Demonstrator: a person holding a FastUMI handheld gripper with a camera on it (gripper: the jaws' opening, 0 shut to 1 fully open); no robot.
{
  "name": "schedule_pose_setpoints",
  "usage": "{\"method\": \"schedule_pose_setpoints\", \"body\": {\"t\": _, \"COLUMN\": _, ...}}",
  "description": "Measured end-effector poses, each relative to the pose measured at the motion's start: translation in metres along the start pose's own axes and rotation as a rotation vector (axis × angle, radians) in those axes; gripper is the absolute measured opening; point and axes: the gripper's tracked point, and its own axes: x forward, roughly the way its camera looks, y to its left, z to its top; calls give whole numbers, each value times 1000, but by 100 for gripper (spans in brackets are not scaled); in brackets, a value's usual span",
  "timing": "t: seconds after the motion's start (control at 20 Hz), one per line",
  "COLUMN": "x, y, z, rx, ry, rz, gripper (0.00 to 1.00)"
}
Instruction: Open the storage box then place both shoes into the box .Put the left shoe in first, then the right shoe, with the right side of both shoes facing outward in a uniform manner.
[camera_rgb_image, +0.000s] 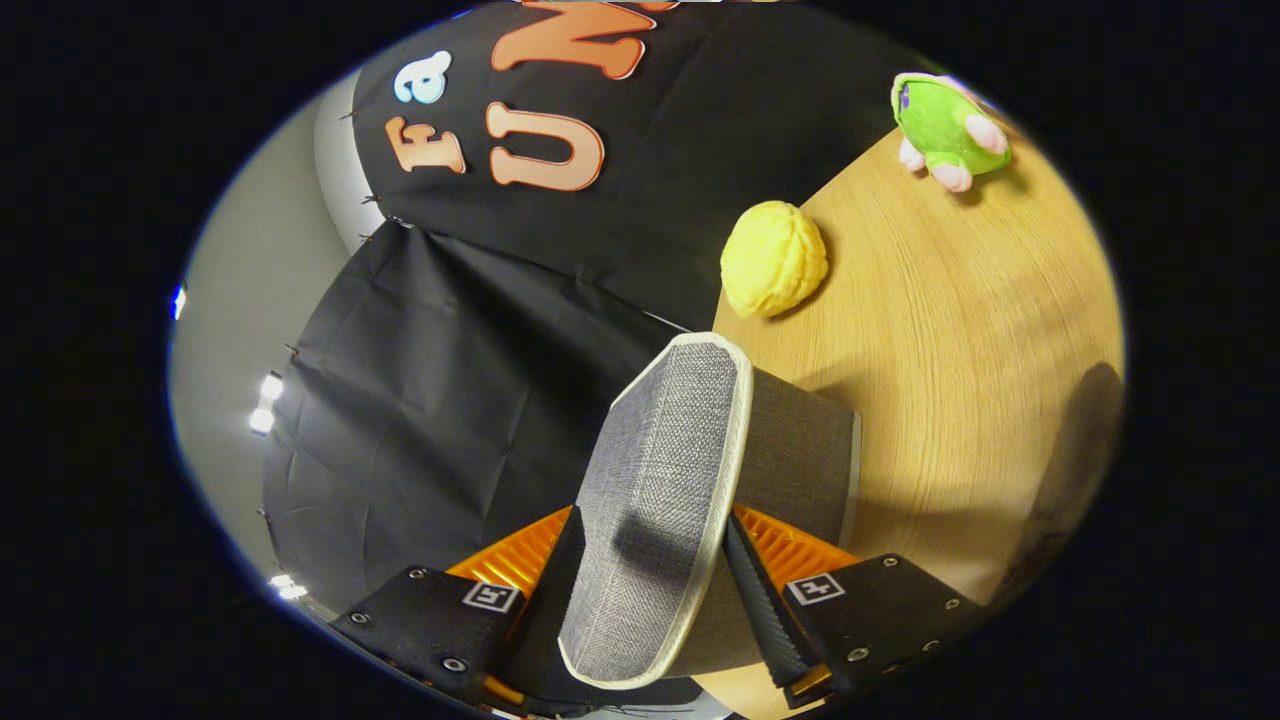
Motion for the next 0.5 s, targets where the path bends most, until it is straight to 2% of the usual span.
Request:
{"method": "schedule_pose_setpoints", "body": {"t": 0.1, "x": -4, "y": 6, "z": 7, "rx": 8, "ry": -17, "rz": 27, "gripper": 75}}
{"method": "schedule_pose_setpoints", "body": {"t": 0.35, "x": -11, "y": 38, "z": -1, "rx": 35, "ry": -22, "rz": 173, "gripper": 60}}
{"method": "schedule_pose_setpoints", "body": {"t": 0.5, "x": 7, "y": 20, "z": -13, "rx": 62, "ry": 16, "rz": 120, "gripper": 59}}
